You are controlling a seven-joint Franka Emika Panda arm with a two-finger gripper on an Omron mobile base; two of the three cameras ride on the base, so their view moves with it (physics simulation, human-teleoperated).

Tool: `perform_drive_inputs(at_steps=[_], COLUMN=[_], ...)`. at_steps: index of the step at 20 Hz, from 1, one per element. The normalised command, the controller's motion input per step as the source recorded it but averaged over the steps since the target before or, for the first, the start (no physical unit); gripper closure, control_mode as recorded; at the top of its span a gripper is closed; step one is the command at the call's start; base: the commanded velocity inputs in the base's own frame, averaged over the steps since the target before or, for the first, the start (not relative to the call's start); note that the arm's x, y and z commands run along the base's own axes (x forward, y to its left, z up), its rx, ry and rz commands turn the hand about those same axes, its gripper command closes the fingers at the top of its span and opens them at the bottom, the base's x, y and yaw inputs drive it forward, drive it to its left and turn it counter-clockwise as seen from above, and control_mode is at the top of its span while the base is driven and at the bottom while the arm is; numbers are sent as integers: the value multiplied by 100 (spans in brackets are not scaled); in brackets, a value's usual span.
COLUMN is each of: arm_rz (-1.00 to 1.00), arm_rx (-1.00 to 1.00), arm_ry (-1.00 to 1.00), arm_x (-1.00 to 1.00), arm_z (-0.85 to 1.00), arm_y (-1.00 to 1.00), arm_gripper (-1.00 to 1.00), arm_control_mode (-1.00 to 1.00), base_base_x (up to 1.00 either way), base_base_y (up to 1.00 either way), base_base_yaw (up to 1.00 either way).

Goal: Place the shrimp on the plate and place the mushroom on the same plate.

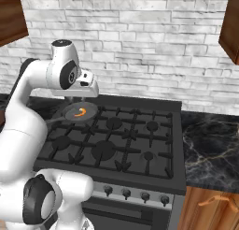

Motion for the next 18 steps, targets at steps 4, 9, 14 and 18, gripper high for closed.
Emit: perform_drive_inputs(at_steps=[4,9,14,18], arm_rz=[-4,-1,0,-8], arm_rx=[1,-3,0,0], arm_ry=[1,6,12,13], arm_x=[23,66,58,67], arm_z=[-23,-17,-15,-27], arm_y=[24,31,33,42], arm_gripper=[-100,-100,-100,-100], arm_control_mode=[-100,-100,-100,-100], base_base_x=[0,0,0,0], base_base_y=[0,0,0,0], base_base_yaw=[0,0,0,0])
